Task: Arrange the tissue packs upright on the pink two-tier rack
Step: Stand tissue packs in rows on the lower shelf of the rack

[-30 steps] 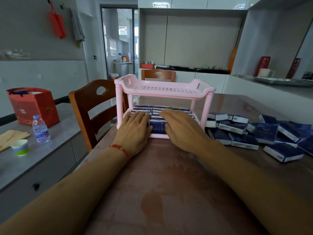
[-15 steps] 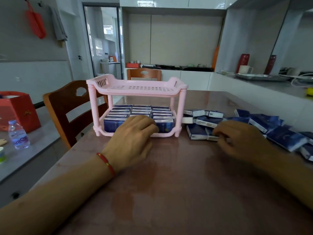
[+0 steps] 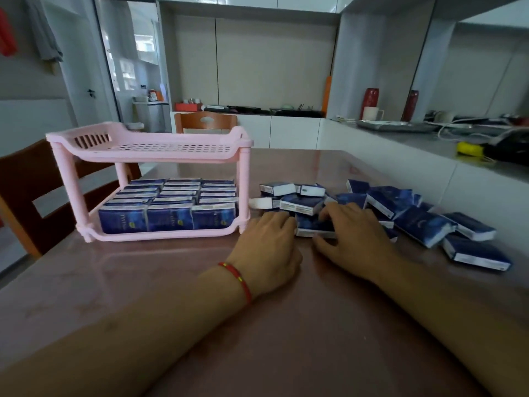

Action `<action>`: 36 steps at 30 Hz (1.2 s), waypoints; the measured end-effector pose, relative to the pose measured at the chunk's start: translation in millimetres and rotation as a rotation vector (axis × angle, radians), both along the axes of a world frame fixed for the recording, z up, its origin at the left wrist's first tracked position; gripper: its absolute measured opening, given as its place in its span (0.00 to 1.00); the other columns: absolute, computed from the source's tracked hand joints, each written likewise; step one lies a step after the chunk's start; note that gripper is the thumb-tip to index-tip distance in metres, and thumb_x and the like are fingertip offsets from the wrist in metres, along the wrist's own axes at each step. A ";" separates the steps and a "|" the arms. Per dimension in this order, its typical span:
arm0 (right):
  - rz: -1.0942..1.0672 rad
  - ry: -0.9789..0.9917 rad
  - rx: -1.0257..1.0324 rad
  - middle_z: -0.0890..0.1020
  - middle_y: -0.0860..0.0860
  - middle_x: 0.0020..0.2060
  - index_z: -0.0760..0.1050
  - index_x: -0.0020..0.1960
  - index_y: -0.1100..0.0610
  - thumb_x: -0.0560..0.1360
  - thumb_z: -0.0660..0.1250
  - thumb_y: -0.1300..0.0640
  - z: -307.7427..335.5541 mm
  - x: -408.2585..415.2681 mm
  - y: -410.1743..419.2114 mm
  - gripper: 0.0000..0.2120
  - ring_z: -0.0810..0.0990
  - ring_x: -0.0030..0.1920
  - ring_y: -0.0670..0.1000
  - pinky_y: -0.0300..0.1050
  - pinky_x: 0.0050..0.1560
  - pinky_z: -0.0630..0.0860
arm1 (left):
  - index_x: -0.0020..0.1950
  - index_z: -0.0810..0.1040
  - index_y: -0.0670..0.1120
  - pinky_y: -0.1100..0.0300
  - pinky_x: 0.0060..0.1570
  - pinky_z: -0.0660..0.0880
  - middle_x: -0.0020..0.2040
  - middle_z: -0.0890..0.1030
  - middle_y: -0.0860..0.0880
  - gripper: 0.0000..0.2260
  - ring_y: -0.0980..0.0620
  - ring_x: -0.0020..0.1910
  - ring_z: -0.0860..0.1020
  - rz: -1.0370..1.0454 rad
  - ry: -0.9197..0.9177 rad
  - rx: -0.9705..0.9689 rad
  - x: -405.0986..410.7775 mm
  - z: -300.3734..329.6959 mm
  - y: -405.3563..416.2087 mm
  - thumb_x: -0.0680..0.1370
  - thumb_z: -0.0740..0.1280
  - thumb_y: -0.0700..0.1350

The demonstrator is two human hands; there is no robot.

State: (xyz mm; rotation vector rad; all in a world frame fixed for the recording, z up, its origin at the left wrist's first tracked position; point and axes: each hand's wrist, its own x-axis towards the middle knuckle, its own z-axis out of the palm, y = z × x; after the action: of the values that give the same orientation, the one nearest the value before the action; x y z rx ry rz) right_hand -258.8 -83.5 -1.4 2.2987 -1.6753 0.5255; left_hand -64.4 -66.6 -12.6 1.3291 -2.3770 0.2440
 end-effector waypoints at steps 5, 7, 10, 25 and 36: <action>0.069 -0.067 0.095 0.74 0.42 0.51 0.71 0.63 0.44 0.71 0.65 0.32 8.9 1.0 7.3 0.26 0.72 0.55 0.47 0.51 0.57 0.71 | 0.58 0.79 0.45 0.52 0.52 0.74 0.51 0.79 0.47 0.21 0.46 0.50 0.75 -0.040 0.194 -0.004 9.3 -6.1 -2.4 0.73 0.56 0.53; 0.048 -0.003 0.148 0.72 0.44 0.53 0.72 0.66 0.43 0.70 0.62 0.29 10.1 0.1 10.0 0.30 0.70 0.57 0.48 0.51 0.58 0.72 | 0.56 0.80 0.47 0.58 0.50 0.71 0.49 0.78 0.50 0.17 0.50 0.49 0.73 -0.084 0.271 -0.009 15.8 -6.1 0.5 0.74 0.61 0.53; 0.059 -0.016 0.221 0.71 0.44 0.56 0.71 0.63 0.42 0.69 0.66 0.30 12.8 -3.6 15.9 0.27 0.69 0.60 0.48 0.51 0.62 0.70 | 0.56 0.80 0.48 0.67 0.49 0.68 0.46 0.76 0.53 0.12 0.54 0.47 0.72 -0.113 0.351 -0.001 21.9 -6.0 5.1 0.73 0.71 0.50; 0.533 -0.687 0.258 0.78 0.35 0.57 0.71 0.65 0.41 0.67 0.79 0.47 13.9 13.8 36.3 0.30 0.77 0.60 0.37 0.34 0.57 0.77 | 0.65 0.78 0.54 0.53 0.51 0.82 0.51 0.86 0.53 0.20 0.57 0.49 0.83 -0.155 0.762 0.290 30.7 25.4 29.8 0.73 0.73 0.45; 0.304 -0.011 0.277 0.69 0.43 0.59 0.63 0.75 0.42 0.74 0.65 0.33 11.9 37.3 27.1 0.33 0.68 0.57 0.43 0.45 0.61 0.72 | 0.60 0.77 0.45 0.45 0.54 0.80 0.50 0.87 0.45 0.14 0.45 0.51 0.85 -0.080 1.056 0.539 110.2 8.4 44.0 0.78 0.68 0.33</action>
State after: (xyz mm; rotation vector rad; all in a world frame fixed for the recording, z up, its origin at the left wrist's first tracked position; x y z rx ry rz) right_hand -221.5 -56.5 10.4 2.7788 -1.4898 0.3820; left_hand 45.8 -22.6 -4.2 1.1192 -1.5784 -0.9495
